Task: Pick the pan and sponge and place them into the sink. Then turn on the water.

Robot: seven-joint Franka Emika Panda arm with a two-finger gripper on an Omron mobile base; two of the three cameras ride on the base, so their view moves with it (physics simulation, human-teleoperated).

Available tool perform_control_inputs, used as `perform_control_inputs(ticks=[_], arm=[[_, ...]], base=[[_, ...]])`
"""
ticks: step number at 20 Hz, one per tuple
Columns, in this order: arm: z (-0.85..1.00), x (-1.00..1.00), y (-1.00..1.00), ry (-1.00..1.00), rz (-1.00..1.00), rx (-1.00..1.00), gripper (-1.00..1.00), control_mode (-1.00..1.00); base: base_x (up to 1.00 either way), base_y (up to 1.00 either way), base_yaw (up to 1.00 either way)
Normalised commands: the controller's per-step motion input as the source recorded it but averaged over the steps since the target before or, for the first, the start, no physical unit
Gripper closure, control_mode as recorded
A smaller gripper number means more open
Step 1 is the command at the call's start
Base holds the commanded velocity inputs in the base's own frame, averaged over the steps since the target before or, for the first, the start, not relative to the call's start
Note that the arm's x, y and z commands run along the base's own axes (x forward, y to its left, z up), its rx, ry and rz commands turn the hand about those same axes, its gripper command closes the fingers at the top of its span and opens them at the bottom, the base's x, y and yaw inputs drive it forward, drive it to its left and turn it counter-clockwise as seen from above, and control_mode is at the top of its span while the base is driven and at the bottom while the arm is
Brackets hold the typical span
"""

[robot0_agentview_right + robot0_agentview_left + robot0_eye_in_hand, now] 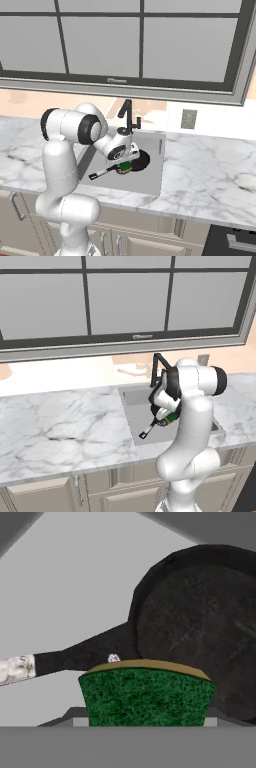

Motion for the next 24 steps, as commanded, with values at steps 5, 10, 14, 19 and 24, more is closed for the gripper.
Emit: perform_control_inputs(ticks=[5, 10, 14, 19, 24], arm=[[-0.15, 0.27, 0.0, 0.0, 0.06, 0.0, 1.0, -1.0], [-0.14, 0.24, 0.0, 0.0, 0.06, 0.0, 1.0, -1.0], [-0.21, 0.26, 0.0, 0.0, 0.06, 0.0, 1.0, -1.0], [-0.27, 0.21, 0.0, 0.0, 0.06, 0.0, 1.0, -1.0], [-0.12, 0.11, 0.0, -0.02, 0.05, 0.0, -1.0, -1.0]], base=[[0.0, 0.0, 0.0], [0.0, 0.0, 0.0], [0.0, 0.0, 0.0], [0.0, 0.0, 0.0], [0.0, 0.0, 0.0]])
